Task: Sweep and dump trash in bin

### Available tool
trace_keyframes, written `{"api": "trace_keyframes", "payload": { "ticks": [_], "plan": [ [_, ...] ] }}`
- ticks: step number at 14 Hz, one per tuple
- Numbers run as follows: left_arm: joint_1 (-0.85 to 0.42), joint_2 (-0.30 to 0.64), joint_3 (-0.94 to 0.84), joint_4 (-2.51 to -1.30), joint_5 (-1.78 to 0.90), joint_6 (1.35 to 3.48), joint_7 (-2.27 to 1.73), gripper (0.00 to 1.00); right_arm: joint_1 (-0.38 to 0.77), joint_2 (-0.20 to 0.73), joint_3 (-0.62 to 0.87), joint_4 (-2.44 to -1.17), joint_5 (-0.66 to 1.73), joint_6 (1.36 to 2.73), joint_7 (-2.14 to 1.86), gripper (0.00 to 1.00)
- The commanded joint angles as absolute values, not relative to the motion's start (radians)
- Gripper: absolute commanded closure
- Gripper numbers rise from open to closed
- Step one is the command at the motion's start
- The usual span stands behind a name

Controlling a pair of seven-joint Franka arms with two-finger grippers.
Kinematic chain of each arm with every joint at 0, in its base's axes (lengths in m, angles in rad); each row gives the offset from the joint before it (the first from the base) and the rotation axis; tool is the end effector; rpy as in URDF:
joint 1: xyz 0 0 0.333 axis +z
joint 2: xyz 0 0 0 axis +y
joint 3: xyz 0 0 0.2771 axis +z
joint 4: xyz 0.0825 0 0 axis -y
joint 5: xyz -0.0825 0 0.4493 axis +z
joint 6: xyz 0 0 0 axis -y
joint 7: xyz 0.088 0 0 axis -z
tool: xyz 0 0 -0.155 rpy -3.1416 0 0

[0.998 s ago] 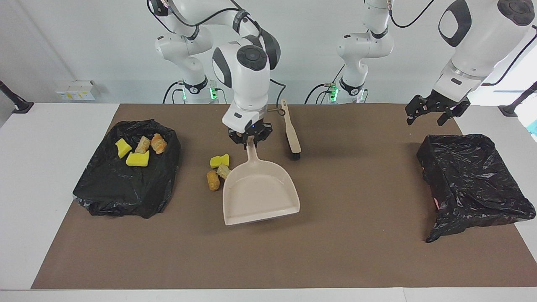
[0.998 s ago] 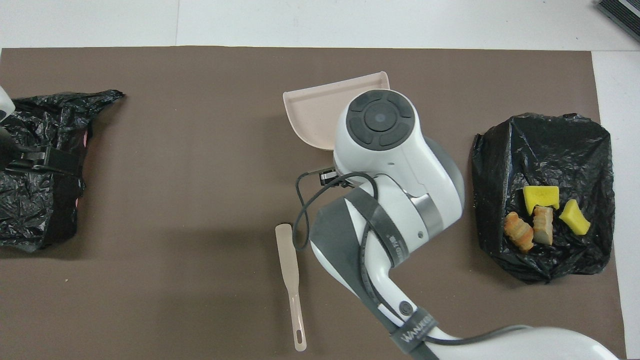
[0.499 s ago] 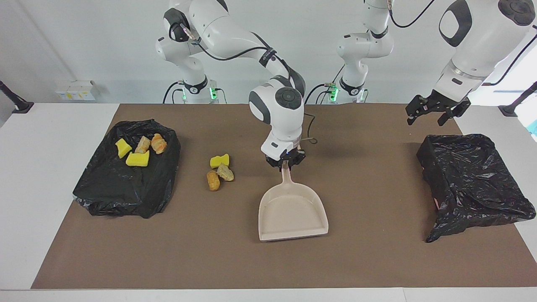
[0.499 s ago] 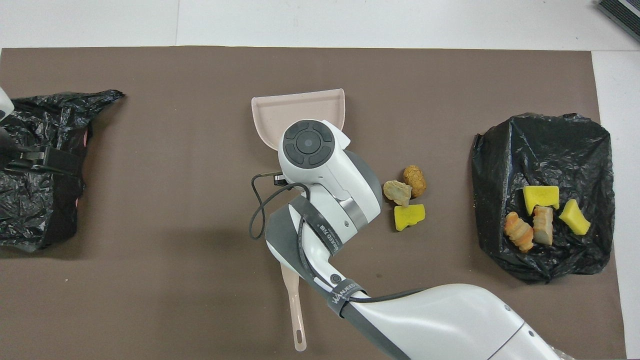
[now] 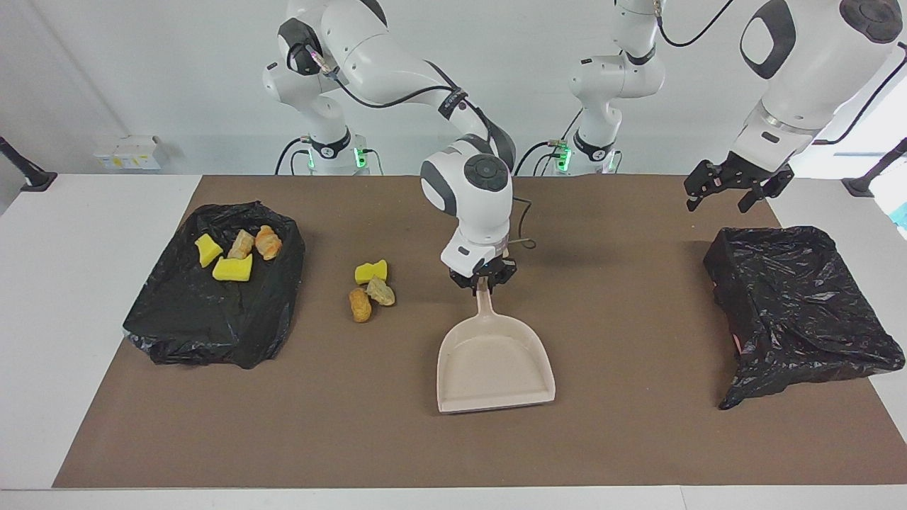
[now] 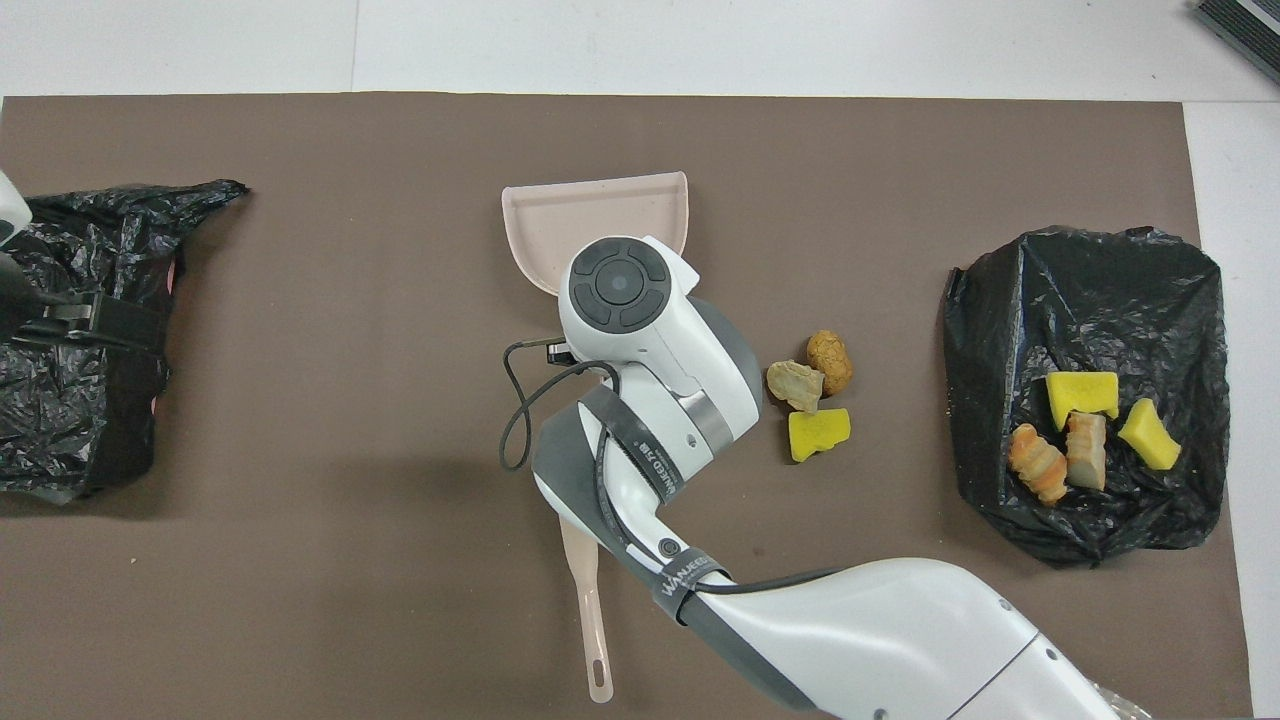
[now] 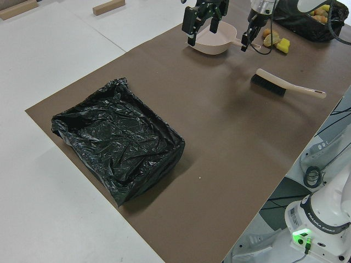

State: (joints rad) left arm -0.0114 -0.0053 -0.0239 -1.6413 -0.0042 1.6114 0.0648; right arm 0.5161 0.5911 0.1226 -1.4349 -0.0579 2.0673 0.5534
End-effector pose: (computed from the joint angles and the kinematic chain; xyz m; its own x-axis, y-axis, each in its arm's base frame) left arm 0.6185 -0.0225 0.5065 0.9947 -0.0997 -0.0243 -0.0996 -0.9950 0.0057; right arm 0.6170 0.4393 0.2451 0.9956 0.0888 0.0305 0.0899 -0.9952 -0.0378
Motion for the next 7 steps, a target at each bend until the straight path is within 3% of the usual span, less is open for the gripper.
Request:
{"api": "trace_keyframes", "payload": {
  "ticks": [1,2,3,4,7],
  "plan": [
    [-0.017,-0.015,-0.017,-1.641,-0.015,1.606,0.067,0.0,0.502,0.598,0.13,-1.434,-0.041,2.092,0.48,0.65],
    [-0.017,-0.021,-0.017,-1.646,-0.017,1.605,0.067,0.0,0.503,0.597,0.13,-1.434,-0.047,2.098,0.471,0.46],
    [-0.017,-0.021,-0.017,-1.646,-0.017,1.606,0.067,0.0,0.503,0.597,0.13,-1.433,-0.051,2.098,0.463,0.18],
    [-0.018,-0.021,-0.017,-1.647,-0.017,1.606,0.067,0.0,0.502,0.597,0.13,-1.433,-0.052,2.098,0.451,0.0],
    [-0.017,-0.021,-0.018,-1.647,-0.017,1.606,0.069,0.0,0.499,0.581,0.129,-1.434,-0.034,2.089,0.442,0.0]
  ]
}}
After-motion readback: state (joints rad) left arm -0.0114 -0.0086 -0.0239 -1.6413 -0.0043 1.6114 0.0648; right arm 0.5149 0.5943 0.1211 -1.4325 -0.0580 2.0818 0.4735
